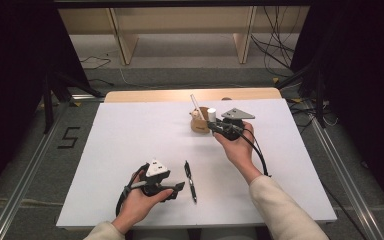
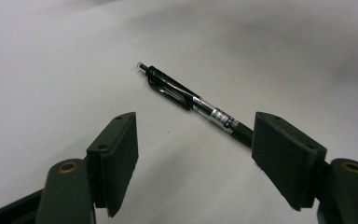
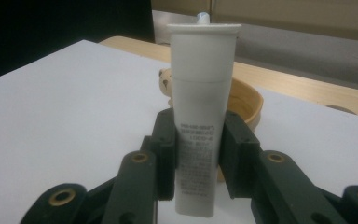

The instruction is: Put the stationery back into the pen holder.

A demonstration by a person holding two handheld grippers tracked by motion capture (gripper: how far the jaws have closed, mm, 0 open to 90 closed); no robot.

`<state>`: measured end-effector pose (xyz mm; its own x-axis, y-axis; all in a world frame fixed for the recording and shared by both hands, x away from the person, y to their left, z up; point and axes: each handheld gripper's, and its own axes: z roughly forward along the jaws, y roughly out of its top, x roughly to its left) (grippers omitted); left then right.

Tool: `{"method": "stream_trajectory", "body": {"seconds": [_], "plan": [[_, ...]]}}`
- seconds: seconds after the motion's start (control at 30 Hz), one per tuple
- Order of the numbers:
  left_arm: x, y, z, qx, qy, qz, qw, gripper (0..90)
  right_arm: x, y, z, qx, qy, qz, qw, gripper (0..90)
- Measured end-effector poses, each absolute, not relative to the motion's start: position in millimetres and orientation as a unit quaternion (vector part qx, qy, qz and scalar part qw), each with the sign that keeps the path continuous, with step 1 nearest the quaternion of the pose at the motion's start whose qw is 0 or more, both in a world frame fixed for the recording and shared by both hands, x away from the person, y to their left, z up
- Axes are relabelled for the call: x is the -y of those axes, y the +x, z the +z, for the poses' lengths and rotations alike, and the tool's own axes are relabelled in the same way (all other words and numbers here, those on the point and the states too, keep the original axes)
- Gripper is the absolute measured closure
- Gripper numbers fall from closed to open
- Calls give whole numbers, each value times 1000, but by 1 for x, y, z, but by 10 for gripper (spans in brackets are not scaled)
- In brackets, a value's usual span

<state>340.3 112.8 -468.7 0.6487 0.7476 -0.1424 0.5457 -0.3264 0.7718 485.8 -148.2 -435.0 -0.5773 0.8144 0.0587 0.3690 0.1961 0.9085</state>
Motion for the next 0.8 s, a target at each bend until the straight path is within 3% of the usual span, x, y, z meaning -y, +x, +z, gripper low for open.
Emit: {"method": "stream_trajectory", "body": {"seconds": [0.8], "plan": [[-112, 340, -469, -398, 808, 121, 417, 313, 138, 523, -420, -728, 420, 488, 234, 697]]}}
